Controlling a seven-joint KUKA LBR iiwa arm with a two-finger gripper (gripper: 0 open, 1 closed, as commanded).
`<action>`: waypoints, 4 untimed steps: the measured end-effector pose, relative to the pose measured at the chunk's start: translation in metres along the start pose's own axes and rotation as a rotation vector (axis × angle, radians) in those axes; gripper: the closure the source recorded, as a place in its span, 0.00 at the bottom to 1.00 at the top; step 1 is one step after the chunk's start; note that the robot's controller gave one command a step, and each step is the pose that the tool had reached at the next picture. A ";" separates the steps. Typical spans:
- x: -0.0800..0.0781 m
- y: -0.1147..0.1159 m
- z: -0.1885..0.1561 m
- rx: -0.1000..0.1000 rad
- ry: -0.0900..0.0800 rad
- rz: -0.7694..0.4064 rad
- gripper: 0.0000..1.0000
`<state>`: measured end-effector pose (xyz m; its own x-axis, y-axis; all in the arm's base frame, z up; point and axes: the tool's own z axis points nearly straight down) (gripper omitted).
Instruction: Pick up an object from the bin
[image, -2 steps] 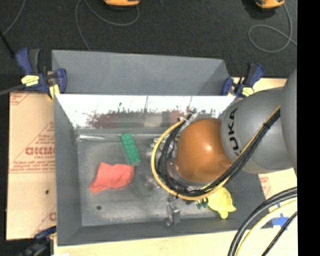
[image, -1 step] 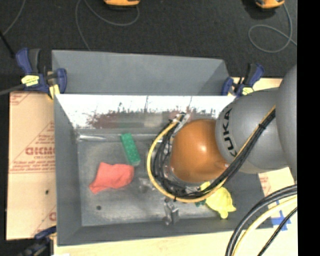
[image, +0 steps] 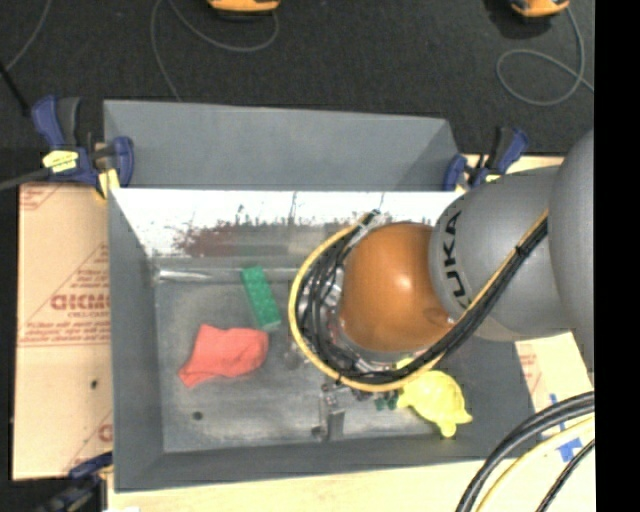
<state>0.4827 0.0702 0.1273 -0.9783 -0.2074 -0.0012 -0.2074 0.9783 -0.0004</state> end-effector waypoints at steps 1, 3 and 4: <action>-0.026 0.005 -0.005 0.000 -0.003 0.169 0.00; -0.038 0.029 -0.026 0.002 -0.007 -0.283 0.00; -0.072 0.034 0.010 0.000 -0.007 -0.165 0.00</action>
Offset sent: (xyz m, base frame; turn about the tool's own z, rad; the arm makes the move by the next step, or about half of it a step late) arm 0.0319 0.0264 0.0709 -0.3704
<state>0.5465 0.1186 0.1172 -0.9310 -0.3648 -0.0079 -0.3648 0.9311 -0.0013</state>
